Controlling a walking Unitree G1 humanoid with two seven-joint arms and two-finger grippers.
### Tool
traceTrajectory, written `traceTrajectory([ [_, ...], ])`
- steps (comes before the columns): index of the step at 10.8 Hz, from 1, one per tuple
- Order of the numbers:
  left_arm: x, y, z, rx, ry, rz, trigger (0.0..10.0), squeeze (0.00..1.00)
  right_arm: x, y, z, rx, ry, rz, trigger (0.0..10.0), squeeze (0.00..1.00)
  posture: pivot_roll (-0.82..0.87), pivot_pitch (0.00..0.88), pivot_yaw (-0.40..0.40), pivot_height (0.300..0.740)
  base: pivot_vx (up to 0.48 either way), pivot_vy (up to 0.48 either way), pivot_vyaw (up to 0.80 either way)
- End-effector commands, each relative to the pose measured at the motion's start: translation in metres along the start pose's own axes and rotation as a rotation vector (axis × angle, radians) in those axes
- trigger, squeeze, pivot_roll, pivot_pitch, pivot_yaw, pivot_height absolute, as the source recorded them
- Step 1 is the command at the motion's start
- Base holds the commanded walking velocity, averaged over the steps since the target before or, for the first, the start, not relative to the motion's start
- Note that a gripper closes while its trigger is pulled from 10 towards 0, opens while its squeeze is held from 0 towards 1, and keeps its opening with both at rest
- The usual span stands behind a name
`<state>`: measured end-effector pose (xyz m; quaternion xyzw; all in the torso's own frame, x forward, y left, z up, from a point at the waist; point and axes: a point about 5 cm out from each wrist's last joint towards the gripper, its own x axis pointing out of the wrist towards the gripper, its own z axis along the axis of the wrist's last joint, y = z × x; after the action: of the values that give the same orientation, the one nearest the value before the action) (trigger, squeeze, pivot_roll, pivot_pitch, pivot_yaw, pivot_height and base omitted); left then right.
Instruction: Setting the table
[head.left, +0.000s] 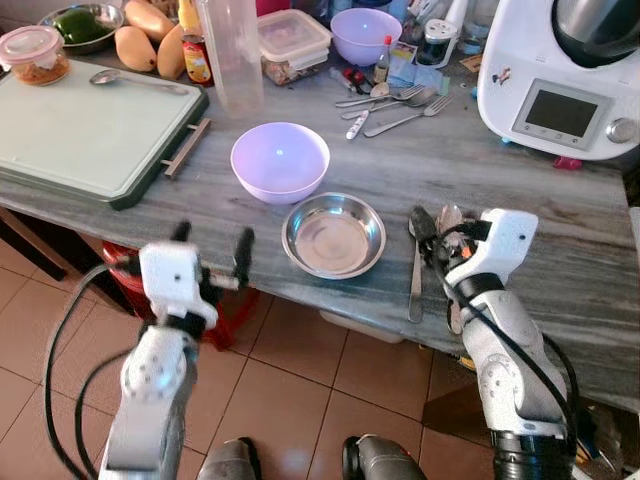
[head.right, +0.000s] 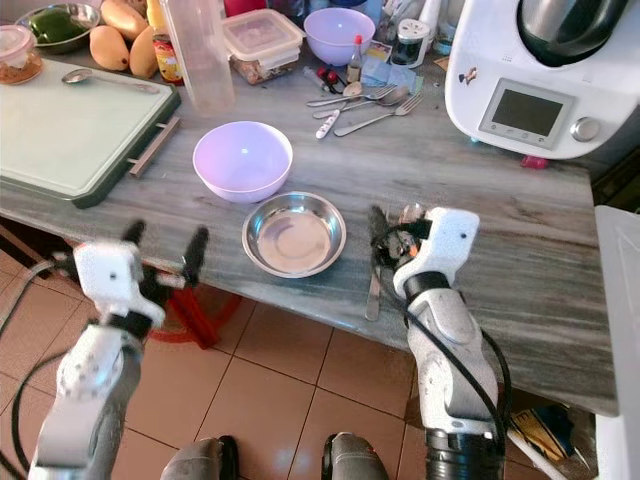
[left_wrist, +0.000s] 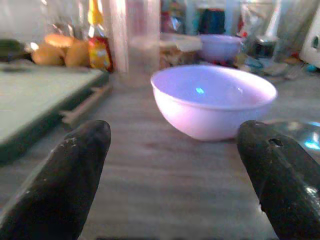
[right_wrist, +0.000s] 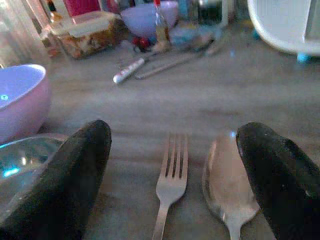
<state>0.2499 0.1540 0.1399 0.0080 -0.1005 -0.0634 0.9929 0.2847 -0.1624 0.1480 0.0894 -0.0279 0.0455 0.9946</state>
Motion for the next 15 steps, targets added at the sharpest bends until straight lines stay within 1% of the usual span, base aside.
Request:
traceTrajectory([
  [1, 0.000, 0.003, -0.004, 0.024, 0.014, 0.025, 10.0, 0.00, 0.002, 0.001, 0.005, -0.036, -0.030, 0.016, 10.0, 1.00, -0.01, 0.144, -0.012, 0.740, 0.000, 0.000, 0.00],
  [3, 0.005, 0.010, 0.001, 0.043, -0.001, 0.109, 10.0, 0.00, 0.002, -0.004, 0.018, -0.126, -0.106, -0.010, 10.0, 1.00, -0.02, 0.160, -0.016, 0.740, 0.000, 0.000, 0.00],
  [4, 0.008, 0.011, 0.007, 0.081, -0.009, 0.158, 10.0, 0.00, 0.001, -0.004, 0.023, -0.170, -0.134, -0.020, 10.0, 1.00, -0.02, 0.172, -0.018, 0.740, 0.000, 0.000, 0.00],
  [5, 0.008, 0.019, 0.007, 0.143, 0.026, 0.243, 10.0, 0.00, -0.002, -0.001, 0.027, -0.201, -0.158, -0.033, 10.0, 1.00, -0.02, 0.184, -0.015, 0.740, 0.000, 0.000, 0.00],
  [6, 0.005, 0.024, 0.005, 0.119, 0.042, 0.253, 10.0, 0.00, -0.004, 0.001, 0.026, -0.190, -0.159, -0.046, 10.0, 1.00, -0.02, 0.186, -0.013, 0.740, 0.000, 0.000, 0.00],
  [7, 0.000, 0.024, 0.002, 0.112, 0.054, 0.233, 10.0, 0.00, -0.005, 0.004, 0.022, -0.186, -0.158, -0.049, 10.0, 1.00, -0.02, 0.177, -0.012, 0.740, 0.000, 0.000, 0.00],
  [8, 0.001, 0.022, -0.001, 0.101, 0.065, 0.223, 10.0, 0.00, -0.005, 0.006, 0.021, -0.215, -0.173, -0.038, 10.0, 0.36, -0.01, 0.167, -0.012, 0.740, 0.000, 0.000, 0.00],
  [9, 0.004, 0.019, -0.001, 0.100, 0.062, 0.214, 10.0, 0.00, -0.005, 0.007, 0.021, -0.233, -0.194, -0.025, 10.0, 0.00, -0.01, 0.167, -0.012, 0.740, 0.000, 0.000, 0.00],
  [10, 0.010, 0.014, 0.002, 0.090, 0.057, 0.217, 10.0, 0.00, -0.002, 0.006, 0.019, -0.293, -0.206, -0.027, 10.0, 0.00, 0.01, 0.160, -0.013, 0.740, 0.000, 0.000, 0.00],
  [11, 0.011, 0.013, 0.004, 0.073, 0.057, 0.229, 10.0, 0.00, -0.001, 0.004, 0.014, -0.312, -0.187, -0.033, 10.0, 0.00, 0.03, 0.144, -0.027, 0.740, 0.000, 0.000, 0.00],
  [12, 0.014, 0.011, 0.010, 0.053, 0.041, 0.232, 10.0, 0.00, 0.000, 0.004, 0.010, -0.327, -0.169, -0.031, 10.0, 0.00, 0.03, 0.142, -0.030, 0.740, -0.244, 0.000, 0.00],
  [13, 0.019, 0.011, 0.015, 0.061, 0.017, 0.219, 10.0, 0.00, 0.003, 0.011, 0.010, -0.329, -0.176, -0.020, 10.0, 0.00, 0.02, 0.141, -0.026, 0.740, -0.285, 0.000, 0.00],
  [14, 0.019, 0.015, 0.014, 0.068, 0.019, 0.229, 10.0, 0.00, 0.004, 0.013, 0.012, -0.329, -0.188, -0.027, 10.0, 0.00, 0.00, 0.147, -0.022, 0.740, -0.311, 0.000, 0.00],
  [15, 0.018, 0.017, 0.013, 0.069, 0.026, 0.233, 10.0, 0.00, 0.003, 0.008, 0.015, -0.329, -0.191, -0.038, 10.0, 0.00, 0.00, 0.151, -0.021, 0.740, -0.334, 0.000, 0.00],
])
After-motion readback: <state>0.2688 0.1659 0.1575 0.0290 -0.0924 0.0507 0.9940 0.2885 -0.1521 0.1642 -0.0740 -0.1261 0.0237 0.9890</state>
